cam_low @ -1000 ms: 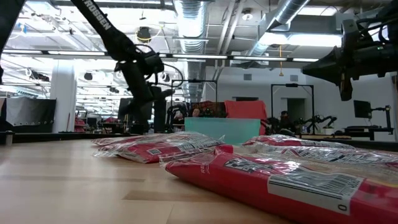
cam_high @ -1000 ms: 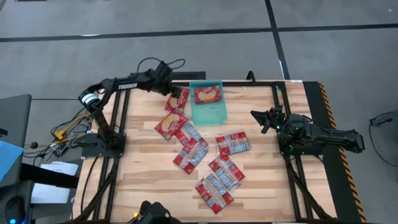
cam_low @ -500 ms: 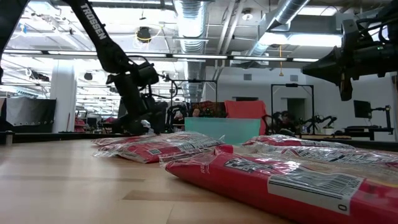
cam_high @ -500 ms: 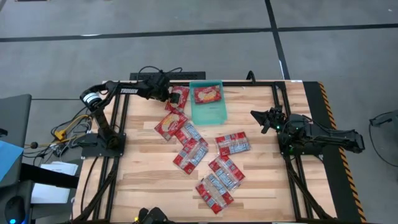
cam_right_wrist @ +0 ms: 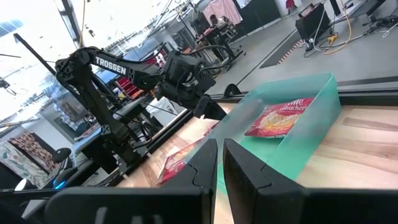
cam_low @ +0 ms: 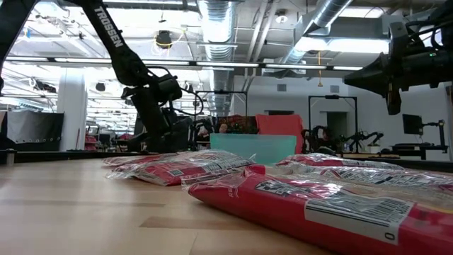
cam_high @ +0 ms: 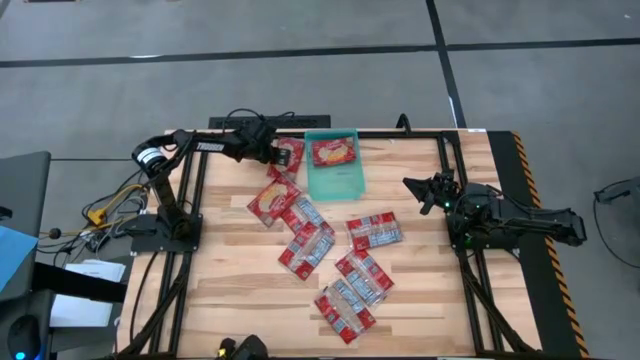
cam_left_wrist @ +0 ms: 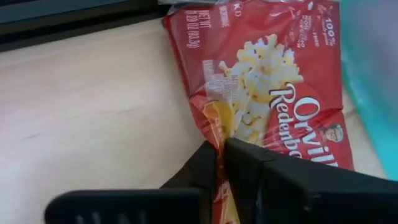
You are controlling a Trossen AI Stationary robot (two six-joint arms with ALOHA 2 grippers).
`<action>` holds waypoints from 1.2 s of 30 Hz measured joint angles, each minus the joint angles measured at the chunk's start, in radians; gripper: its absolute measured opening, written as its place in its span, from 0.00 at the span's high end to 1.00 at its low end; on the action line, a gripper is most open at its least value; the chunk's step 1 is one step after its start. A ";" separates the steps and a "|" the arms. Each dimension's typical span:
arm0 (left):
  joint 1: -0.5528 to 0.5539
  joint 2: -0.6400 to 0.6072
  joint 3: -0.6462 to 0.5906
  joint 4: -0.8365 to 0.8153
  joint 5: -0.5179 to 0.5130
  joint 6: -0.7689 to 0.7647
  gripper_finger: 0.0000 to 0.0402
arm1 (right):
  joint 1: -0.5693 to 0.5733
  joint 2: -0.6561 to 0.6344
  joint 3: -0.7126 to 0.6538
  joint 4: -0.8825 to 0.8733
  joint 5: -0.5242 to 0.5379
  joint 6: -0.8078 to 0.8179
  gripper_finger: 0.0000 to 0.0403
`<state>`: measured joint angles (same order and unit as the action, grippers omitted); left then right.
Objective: Sort popcorn bags into baskets
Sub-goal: Put the red popcorn bag into the green bin
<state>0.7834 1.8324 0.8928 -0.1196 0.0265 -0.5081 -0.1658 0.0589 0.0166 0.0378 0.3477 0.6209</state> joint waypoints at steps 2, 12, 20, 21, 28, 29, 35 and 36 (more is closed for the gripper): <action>0.012 0.002 0.008 -0.011 0.036 -0.013 0.98 | 0.000 0.000 0.000 0.000 0.000 0.000 0.87; 0.002 -0.092 0.074 -0.210 0.043 0.030 1.00 | 0.000 0.000 0.000 0.000 0.000 -0.001 0.87; 0.002 -0.228 0.083 -0.236 0.014 0.045 1.00 | 0.000 0.000 0.000 -0.001 -0.001 -0.004 0.87; -0.001 -0.248 0.086 -0.229 0.015 0.053 1.00 | 0.000 0.000 0.000 -0.001 -0.001 -0.004 0.87; -0.063 -0.326 0.211 -0.225 0.021 0.172 1.00 | -0.001 0.000 0.000 -0.001 0.000 -0.025 0.87; -0.075 -0.325 0.243 -0.230 0.024 0.199 1.00 | 0.000 0.000 0.000 -0.002 0.000 -0.027 0.87; -0.146 -0.297 0.406 -0.234 0.042 0.384 1.00 | 0.000 0.000 0.000 -0.002 0.000 -0.027 0.87; -0.156 -0.286 0.431 -0.244 0.049 0.414 1.00 | 0.000 0.000 0.000 -0.002 0.000 -0.027 0.87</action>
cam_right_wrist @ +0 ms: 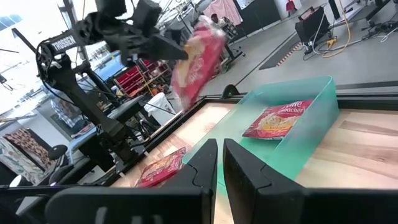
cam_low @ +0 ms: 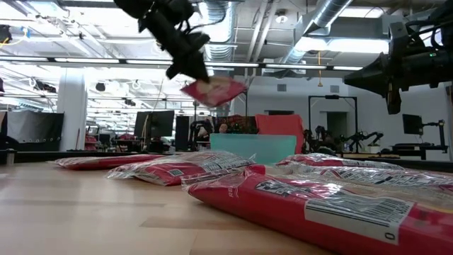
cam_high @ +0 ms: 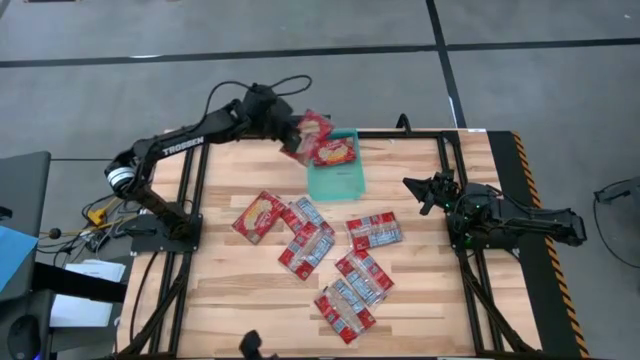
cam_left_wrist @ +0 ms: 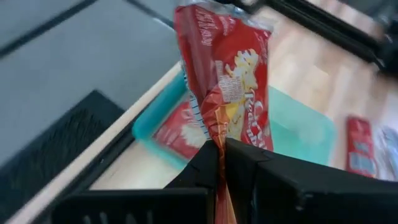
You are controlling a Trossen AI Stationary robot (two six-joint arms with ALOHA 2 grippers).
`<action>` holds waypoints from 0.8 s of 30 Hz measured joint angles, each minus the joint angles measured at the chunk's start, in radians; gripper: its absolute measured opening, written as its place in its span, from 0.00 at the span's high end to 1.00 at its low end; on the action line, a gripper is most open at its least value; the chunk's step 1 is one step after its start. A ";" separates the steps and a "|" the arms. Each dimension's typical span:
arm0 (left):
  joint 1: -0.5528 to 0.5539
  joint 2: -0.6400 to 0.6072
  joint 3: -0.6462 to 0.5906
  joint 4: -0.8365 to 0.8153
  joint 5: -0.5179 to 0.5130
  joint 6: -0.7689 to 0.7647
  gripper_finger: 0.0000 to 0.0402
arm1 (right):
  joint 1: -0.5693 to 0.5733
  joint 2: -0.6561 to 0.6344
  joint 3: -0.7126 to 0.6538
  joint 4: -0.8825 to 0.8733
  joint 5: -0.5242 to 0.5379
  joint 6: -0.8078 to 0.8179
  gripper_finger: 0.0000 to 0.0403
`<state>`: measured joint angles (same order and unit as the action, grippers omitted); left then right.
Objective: Sort popcorn bags into baskets
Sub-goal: Put the red popcorn bag into the green bin
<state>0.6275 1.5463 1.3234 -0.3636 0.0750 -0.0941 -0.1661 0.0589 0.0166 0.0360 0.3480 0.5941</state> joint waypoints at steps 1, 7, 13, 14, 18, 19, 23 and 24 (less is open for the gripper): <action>-0.012 0.014 0.027 0.002 0.007 0.022 1.00 | 0.000 0.000 0.000 0.000 0.000 0.000 0.87; -0.051 0.141 0.180 -0.047 0.034 0.182 1.00 | 0.000 0.000 0.000 0.000 0.000 0.000 0.87; -0.081 0.276 0.339 -0.143 0.081 0.290 1.00 | 0.000 0.000 0.000 0.000 -0.001 0.000 0.87; -0.085 0.297 0.358 -0.149 0.087 0.303 1.00 | 0.000 0.000 0.000 0.000 -0.001 0.000 0.87; -0.111 0.373 0.418 -0.189 0.089 0.372 1.00 | 0.000 0.000 0.000 -0.001 -0.003 0.000 0.87; -0.116 0.388 0.427 -0.196 0.087 0.384 1.00 | 0.000 0.000 0.000 -0.001 -0.003 0.000 0.87; -0.126 0.435 0.435 -0.208 0.095 0.389 1.00 | 0.000 0.000 0.000 -0.001 -0.004 0.000 0.87; -0.127 0.445 0.434 -0.213 0.101 0.390 1.00 | 0.000 0.000 0.000 -0.001 -0.004 0.000 0.87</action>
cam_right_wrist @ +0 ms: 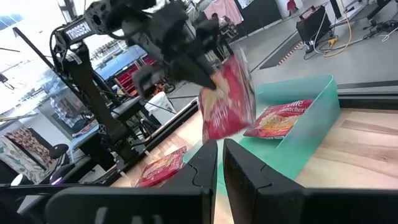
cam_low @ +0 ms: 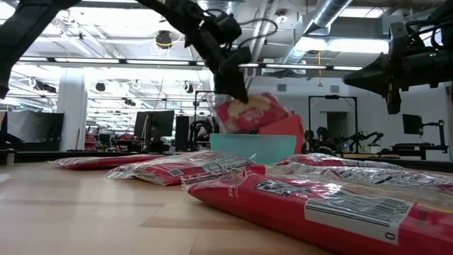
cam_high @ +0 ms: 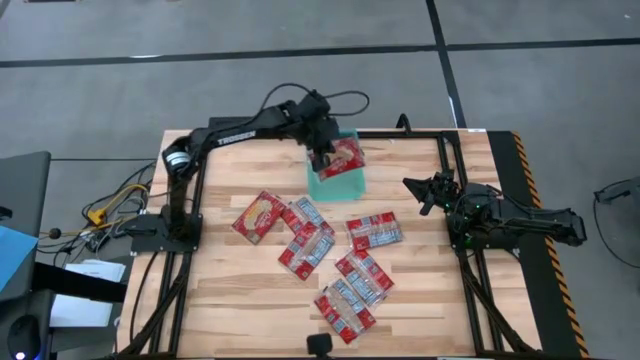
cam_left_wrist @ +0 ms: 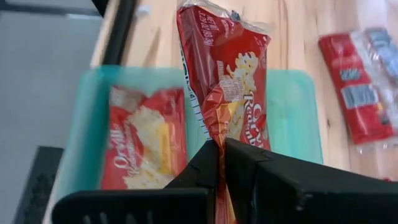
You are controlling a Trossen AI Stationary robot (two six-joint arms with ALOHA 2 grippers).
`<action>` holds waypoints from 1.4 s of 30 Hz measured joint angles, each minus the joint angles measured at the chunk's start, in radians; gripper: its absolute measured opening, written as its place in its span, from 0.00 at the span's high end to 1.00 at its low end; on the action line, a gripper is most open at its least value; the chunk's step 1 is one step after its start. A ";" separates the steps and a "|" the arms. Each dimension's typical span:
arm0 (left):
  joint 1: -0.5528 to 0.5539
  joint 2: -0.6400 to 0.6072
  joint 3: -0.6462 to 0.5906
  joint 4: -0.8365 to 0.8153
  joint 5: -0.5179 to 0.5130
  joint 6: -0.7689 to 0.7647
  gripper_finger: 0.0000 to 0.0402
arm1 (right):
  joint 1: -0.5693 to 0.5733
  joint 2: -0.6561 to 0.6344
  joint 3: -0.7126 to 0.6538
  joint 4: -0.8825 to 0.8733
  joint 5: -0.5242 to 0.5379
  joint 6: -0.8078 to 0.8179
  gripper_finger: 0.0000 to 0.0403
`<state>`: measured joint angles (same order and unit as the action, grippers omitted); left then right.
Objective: Sort popcorn bags into baskets
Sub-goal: Put the red popcorn bag into the green bin
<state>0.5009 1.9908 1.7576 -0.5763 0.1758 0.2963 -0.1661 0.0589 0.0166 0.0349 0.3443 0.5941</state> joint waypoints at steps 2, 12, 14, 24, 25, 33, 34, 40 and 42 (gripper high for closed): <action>-0.003 0.018 0.000 -0.007 0.002 0.014 1.00 | 0.000 0.000 0.000 0.000 0.000 0.000 0.87; -0.014 0.090 0.000 -0.060 0.028 0.080 1.00 | 0.000 0.000 0.000 0.000 0.001 0.000 0.87; -0.014 0.091 0.000 -0.076 0.023 0.106 1.00 | 0.000 0.000 0.000 0.000 0.001 0.000 0.87; -0.018 0.091 0.000 -0.070 0.044 0.148 0.89 | 0.000 0.000 0.000 0.000 0.001 0.000 0.87; -0.021 0.091 0.000 -0.067 0.055 0.154 0.88 | 0.000 0.000 0.000 0.000 0.001 0.000 0.87; -0.039 0.091 0.000 -0.043 -0.035 0.181 0.72 | 0.000 0.000 0.000 0.000 0.001 0.000 0.87; -0.038 0.090 0.000 -0.040 -0.054 0.181 0.70 | 0.000 0.000 0.000 0.000 0.001 0.000 0.87; -0.038 0.085 0.015 -0.048 -0.107 0.169 0.62 | 0.000 0.000 0.000 0.000 0.001 0.000 0.87; -0.038 0.085 0.043 -0.073 -0.134 0.165 0.60 | 0.000 0.000 0.000 0.000 0.001 0.000 0.87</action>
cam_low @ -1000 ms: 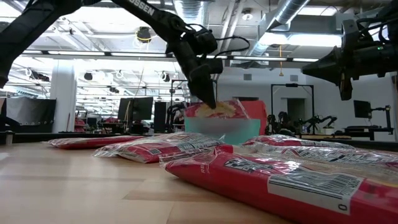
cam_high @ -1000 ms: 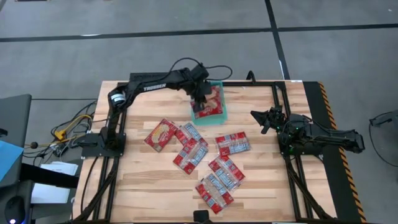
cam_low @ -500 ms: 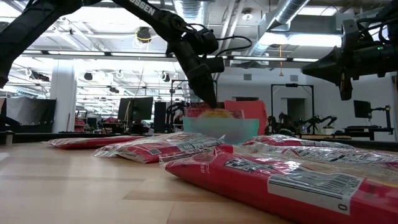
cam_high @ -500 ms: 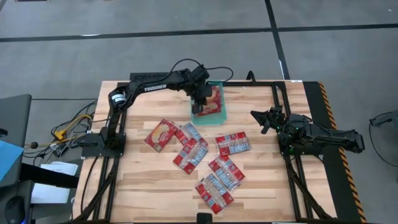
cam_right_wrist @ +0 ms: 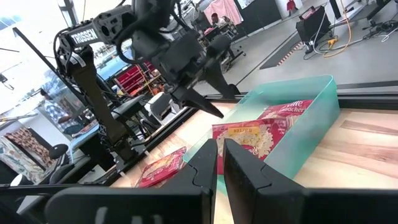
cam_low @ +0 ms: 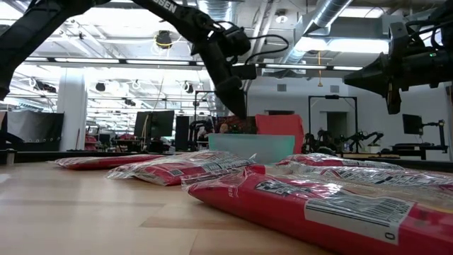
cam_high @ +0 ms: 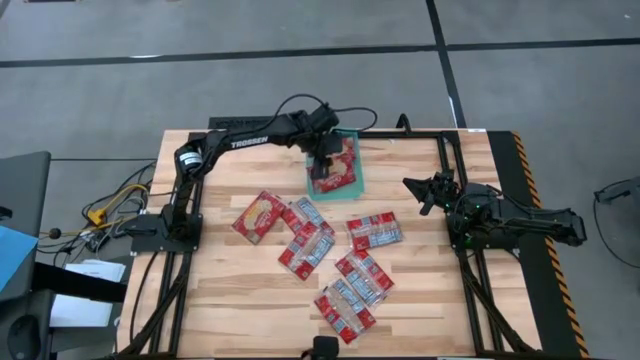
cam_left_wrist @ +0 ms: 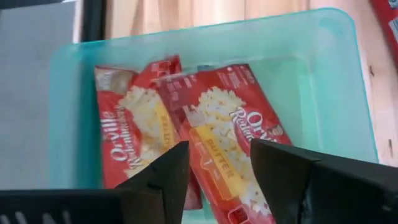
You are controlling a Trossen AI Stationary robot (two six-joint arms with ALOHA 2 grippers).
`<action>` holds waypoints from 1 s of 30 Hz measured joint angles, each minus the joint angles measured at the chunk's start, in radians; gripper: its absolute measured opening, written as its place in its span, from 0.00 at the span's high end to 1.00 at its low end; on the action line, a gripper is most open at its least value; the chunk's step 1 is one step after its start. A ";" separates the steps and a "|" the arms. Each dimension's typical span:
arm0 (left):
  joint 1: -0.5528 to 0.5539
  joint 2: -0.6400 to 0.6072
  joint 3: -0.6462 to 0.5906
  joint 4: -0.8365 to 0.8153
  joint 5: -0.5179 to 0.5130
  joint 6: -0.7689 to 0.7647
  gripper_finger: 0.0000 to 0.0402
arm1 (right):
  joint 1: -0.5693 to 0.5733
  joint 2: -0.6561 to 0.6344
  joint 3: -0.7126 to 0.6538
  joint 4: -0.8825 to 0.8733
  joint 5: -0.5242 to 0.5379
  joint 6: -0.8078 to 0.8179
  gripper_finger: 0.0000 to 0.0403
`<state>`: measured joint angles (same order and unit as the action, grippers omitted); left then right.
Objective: Sort popcorn bags into baskets
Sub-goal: Put the red popcorn bag into the green bin
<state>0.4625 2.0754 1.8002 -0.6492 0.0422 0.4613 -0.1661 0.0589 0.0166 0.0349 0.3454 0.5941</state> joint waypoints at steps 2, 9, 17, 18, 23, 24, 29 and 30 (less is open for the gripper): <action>-0.001 0.000 0.033 -0.013 -0.062 -0.010 0.59 | 0.000 0.000 0.000 0.000 0.000 0.000 0.87; 0.022 0.028 0.044 0.020 -0.216 -0.040 0.68 | 0.000 0.000 0.000 0.000 0.000 -0.020 0.87; 0.017 0.141 0.042 0.071 -0.283 -0.103 0.77 | 0.000 0.000 0.000 0.000 0.000 -0.019 0.87; 0.011 0.146 0.042 0.070 -0.269 -0.103 0.77 | 0.000 0.000 0.000 0.000 -0.001 -0.019 0.87; -0.017 0.150 0.043 0.059 -0.226 -0.085 0.77 | 0.000 0.000 0.000 0.001 -0.001 -0.019 0.87; -0.021 0.150 0.043 0.061 -0.214 -0.073 0.77 | 0.000 0.000 0.000 0.001 -0.001 -0.019 0.87; -0.038 0.150 0.043 0.046 -0.134 -0.036 0.77 | 0.000 0.000 0.000 0.002 -0.001 -0.019 0.87; -0.041 0.150 0.043 0.047 -0.142 -0.037 0.77 | 0.000 0.000 0.000 0.002 -0.001 -0.019 0.87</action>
<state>0.4210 2.2253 1.8431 -0.6021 -0.0999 0.4243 -0.1661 0.0589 0.0166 0.0364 0.3443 0.5751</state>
